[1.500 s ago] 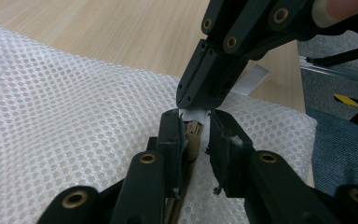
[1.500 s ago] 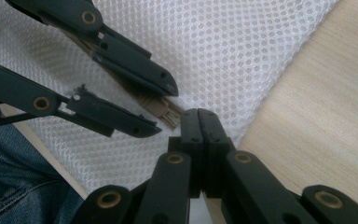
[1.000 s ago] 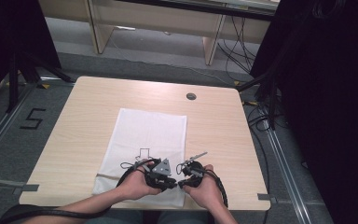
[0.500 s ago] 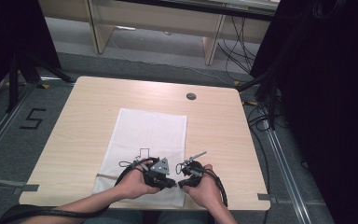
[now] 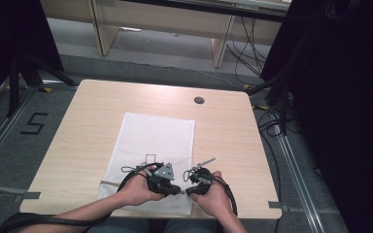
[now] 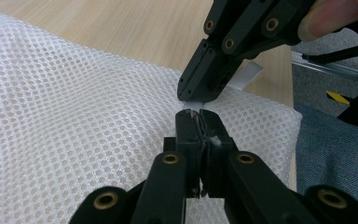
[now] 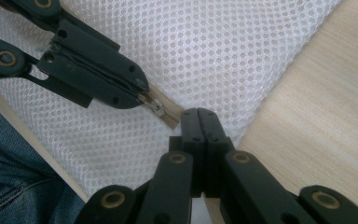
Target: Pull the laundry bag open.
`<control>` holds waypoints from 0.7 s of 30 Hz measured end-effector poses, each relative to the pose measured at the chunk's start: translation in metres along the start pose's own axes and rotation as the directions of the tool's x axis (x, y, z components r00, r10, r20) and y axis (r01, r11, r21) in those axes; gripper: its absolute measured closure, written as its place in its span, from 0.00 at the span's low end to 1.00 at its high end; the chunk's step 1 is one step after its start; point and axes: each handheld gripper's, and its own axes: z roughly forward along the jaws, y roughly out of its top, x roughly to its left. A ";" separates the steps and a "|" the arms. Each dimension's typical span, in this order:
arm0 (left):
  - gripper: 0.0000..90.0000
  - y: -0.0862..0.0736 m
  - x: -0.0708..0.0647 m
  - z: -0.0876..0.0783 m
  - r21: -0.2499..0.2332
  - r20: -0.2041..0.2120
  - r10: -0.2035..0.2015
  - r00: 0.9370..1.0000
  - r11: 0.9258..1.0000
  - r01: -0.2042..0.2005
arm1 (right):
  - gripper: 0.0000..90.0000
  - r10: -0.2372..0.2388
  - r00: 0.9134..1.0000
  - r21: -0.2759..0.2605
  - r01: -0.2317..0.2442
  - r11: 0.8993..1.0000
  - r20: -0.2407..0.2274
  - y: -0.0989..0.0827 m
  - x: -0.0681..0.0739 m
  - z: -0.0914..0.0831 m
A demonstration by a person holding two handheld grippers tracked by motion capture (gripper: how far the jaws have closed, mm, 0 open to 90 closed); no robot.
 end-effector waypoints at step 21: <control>0.97 -0.003 0.003 -0.010 -0.005 0.009 -0.021 1.000 1.000 0.021 | 1.00 -0.003 1.000 0.009 0.003 1.000 0.021 0.000 0.001 -0.001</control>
